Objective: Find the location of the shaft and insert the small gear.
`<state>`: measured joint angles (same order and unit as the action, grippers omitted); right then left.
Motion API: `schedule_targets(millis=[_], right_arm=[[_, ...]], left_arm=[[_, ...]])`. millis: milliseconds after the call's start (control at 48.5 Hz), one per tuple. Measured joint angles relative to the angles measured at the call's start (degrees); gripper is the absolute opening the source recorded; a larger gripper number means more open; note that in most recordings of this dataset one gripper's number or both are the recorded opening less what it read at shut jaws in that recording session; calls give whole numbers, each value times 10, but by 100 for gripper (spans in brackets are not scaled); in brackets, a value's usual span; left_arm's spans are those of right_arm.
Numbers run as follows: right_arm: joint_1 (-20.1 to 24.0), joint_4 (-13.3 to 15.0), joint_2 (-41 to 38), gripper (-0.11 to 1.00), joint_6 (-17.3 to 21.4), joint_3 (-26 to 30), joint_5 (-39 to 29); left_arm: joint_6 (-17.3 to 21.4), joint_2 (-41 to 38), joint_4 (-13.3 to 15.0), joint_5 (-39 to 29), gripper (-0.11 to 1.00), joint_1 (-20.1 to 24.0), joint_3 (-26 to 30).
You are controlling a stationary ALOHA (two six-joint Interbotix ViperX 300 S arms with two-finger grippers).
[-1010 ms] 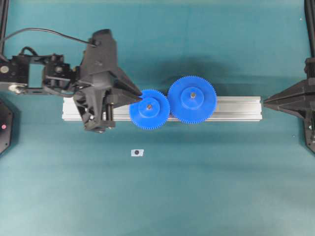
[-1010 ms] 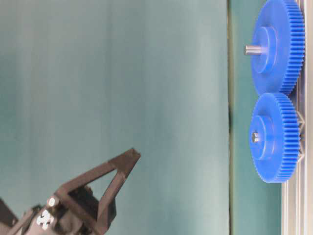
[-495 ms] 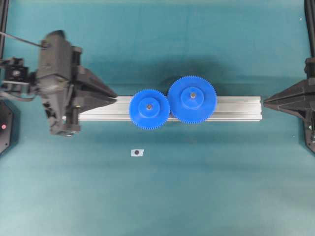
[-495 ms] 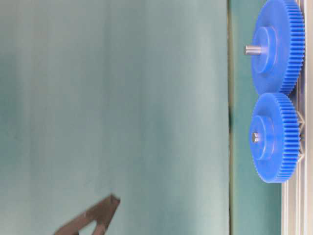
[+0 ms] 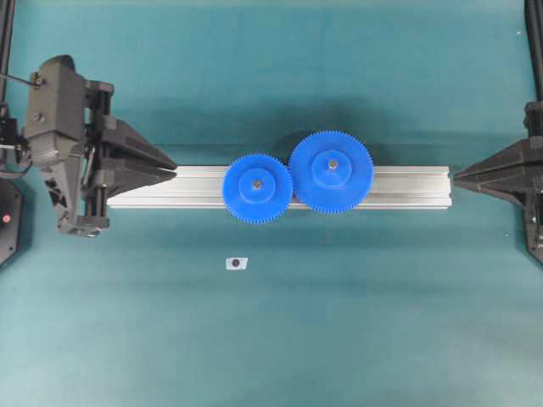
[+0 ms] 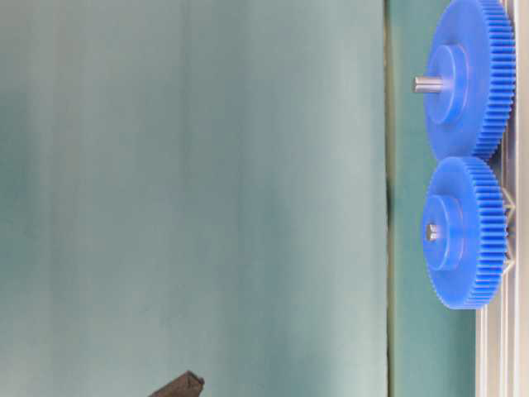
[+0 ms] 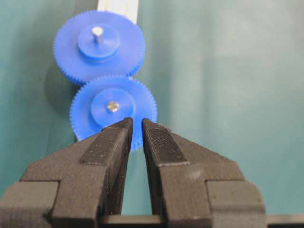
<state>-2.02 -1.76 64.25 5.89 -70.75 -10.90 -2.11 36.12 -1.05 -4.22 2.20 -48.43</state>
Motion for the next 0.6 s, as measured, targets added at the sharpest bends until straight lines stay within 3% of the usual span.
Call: schedule_targets(millis=[598], right_arm=[[1, 0, 7, 6, 0, -5, 0]], left_arm=[[0, 5, -1, 0, 18, 0, -4]])
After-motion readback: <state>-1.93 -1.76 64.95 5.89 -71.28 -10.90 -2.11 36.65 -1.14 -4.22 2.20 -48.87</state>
